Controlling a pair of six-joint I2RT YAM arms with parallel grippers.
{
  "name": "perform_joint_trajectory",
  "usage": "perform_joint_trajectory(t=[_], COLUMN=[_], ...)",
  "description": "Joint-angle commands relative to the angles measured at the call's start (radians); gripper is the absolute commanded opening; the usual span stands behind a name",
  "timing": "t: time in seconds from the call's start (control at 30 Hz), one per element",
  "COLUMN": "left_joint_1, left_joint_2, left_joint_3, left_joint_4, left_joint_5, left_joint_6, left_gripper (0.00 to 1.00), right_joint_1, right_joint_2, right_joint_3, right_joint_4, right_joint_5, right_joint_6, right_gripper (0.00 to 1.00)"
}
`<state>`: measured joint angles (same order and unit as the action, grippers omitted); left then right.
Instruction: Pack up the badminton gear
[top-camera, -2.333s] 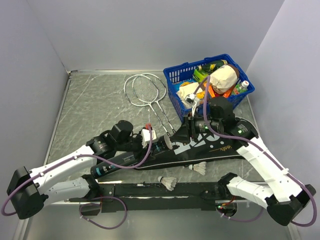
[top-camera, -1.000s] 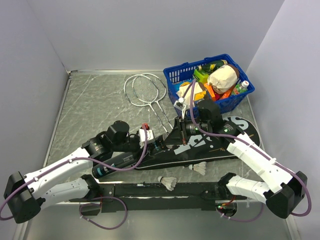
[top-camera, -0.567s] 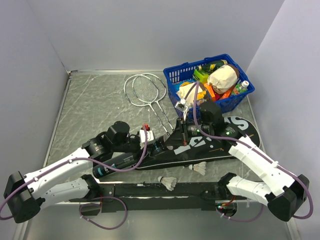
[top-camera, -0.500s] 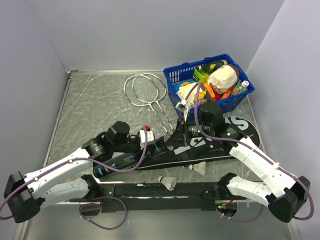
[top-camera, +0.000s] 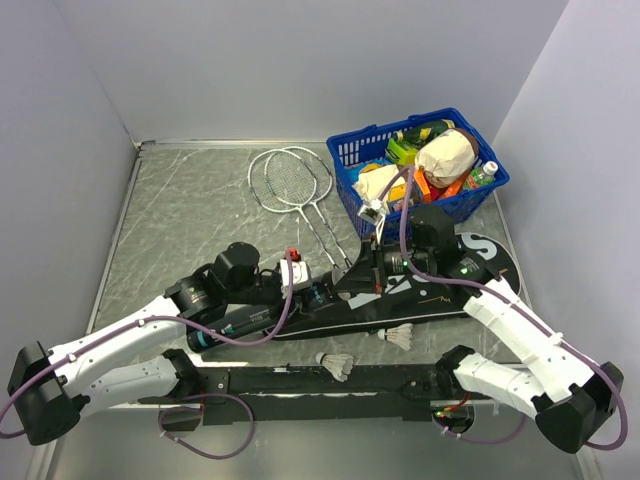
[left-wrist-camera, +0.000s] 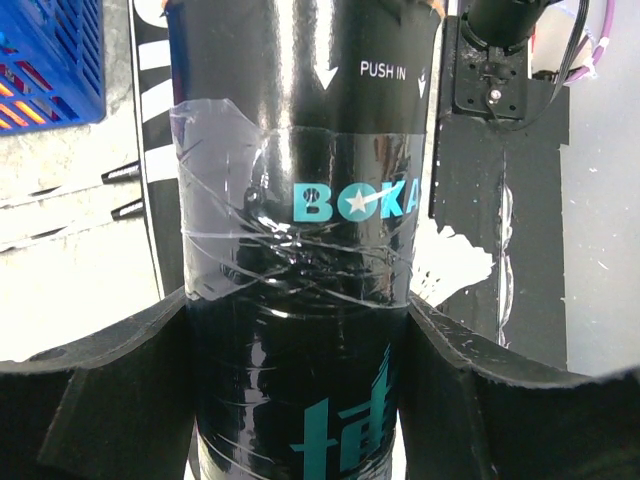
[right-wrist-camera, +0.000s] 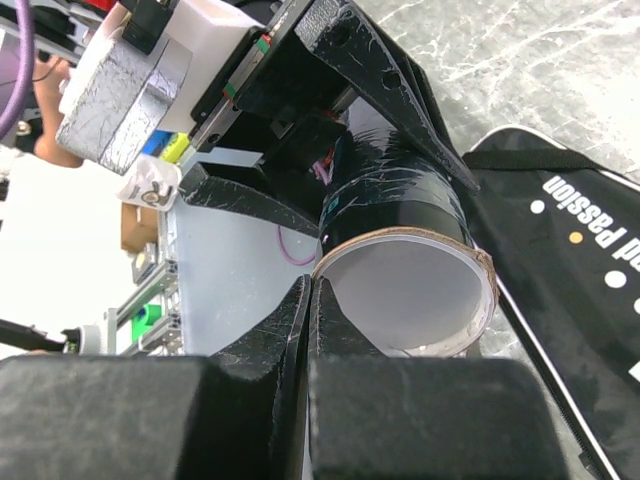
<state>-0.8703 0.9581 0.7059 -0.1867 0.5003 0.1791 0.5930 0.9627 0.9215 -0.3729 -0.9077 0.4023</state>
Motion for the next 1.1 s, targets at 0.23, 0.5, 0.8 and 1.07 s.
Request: perform_joint_trajectory(t=[0.23,0.5,0.8,1.07], left_joint_1=[0.008,0.008,0.007,0.005], left_joint_2=[-0.010,-0.021,-0.041,-0.059], left_joint_3=[0.003,0.003,0.006,0.010], left_joint_4=[0.010,0.006,0.003,0.018], left_joint_5=[0.010,-0.006,-0.025,-0.055], left_joint_6=[-0.003,-0.003,-0.013,-0.035], left_gripper=[0.01,0.01,0.01,0.01], right_joint_1=[-0.102,-0.102,-0.104,-0.257], right_joint_2=[-0.022,0.022,0.053,0.018], right_joint_3=[-0.006,0.088,0.157,-0.025], right_joint_4=[0.052,-0.095,-0.331,-0.353], right_joint_5=[-0.148,0.167,0.678,0.954], right_joint_6=[-0.017,-0.071,-0.071,0.111], right_gripper=[0.00,0.00,0.00,0.00])
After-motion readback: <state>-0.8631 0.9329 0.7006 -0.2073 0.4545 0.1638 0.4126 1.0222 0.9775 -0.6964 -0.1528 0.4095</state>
